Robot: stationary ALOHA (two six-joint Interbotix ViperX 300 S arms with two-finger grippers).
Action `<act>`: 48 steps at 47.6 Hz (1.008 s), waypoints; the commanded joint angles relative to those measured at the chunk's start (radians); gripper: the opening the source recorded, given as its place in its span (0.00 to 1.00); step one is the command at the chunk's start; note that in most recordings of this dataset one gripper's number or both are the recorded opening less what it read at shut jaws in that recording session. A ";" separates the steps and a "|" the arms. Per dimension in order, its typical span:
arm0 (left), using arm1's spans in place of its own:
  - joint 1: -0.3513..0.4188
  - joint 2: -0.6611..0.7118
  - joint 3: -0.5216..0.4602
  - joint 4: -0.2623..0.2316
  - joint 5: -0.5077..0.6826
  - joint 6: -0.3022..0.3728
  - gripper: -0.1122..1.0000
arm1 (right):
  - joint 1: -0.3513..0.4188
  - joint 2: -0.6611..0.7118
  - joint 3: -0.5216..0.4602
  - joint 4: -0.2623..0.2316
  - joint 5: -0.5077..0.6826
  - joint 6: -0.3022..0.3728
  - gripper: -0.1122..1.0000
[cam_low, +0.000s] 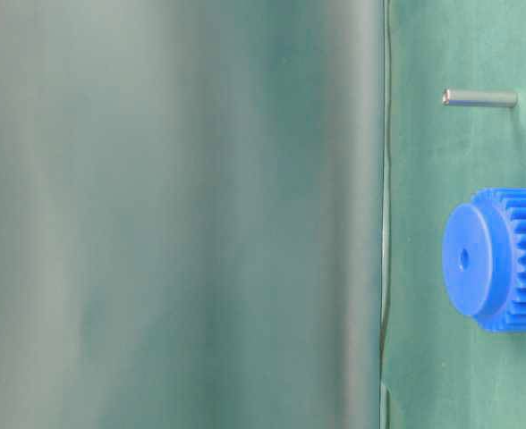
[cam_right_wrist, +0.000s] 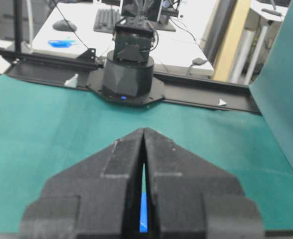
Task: Insert the shaft into the center hole of the gear.
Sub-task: 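Move the right gripper left toward the silver shaft beside the gear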
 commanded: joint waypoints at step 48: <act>-0.018 0.011 -0.049 0.011 0.028 -0.023 0.10 | -0.161 0.601 -0.225 0.072 0.109 0.014 0.93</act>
